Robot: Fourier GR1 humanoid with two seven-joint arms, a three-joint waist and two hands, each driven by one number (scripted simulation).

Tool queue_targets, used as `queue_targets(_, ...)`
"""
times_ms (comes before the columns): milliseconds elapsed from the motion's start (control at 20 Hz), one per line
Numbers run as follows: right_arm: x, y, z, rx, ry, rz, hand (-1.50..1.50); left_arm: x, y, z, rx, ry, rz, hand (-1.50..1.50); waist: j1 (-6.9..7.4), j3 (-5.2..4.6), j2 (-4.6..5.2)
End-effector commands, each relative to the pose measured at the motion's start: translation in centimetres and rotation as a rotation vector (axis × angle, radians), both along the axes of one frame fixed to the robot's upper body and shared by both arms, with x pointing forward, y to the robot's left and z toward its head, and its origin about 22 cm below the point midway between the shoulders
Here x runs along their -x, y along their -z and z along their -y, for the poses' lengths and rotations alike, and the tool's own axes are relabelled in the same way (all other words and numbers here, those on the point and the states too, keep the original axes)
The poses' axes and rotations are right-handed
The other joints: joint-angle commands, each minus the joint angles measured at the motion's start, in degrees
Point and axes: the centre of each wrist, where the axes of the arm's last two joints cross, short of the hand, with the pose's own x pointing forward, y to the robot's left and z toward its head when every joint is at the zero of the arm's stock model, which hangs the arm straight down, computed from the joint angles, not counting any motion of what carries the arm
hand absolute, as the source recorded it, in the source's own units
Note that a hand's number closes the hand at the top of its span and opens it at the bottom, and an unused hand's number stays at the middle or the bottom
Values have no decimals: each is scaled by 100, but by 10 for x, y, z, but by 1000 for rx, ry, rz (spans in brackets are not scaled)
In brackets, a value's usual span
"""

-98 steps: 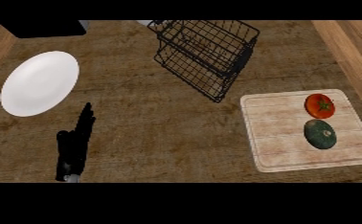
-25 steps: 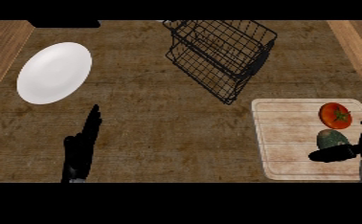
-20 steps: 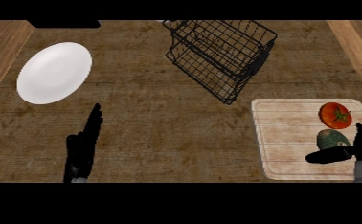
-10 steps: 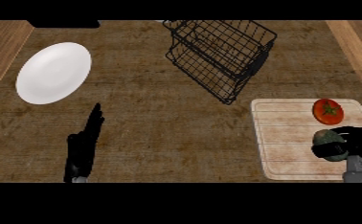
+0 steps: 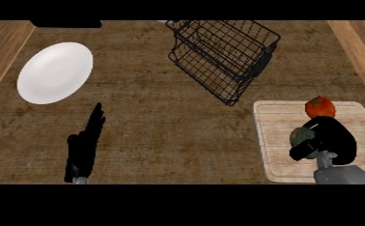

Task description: Pick the squash from the cutting board and place it in the tiered basket

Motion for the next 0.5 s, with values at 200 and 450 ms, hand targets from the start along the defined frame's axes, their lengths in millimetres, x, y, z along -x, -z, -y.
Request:
queue_targets(200,17,-48,-146,-49,-304,137,150,-4,-9,-10,-8,-5,-26,0,-47,50,15)
queue_targets(450,43,-95,-139,-153,-201,407,150,7,4,-1,-14,-41,-39,0,-150,51,-11)
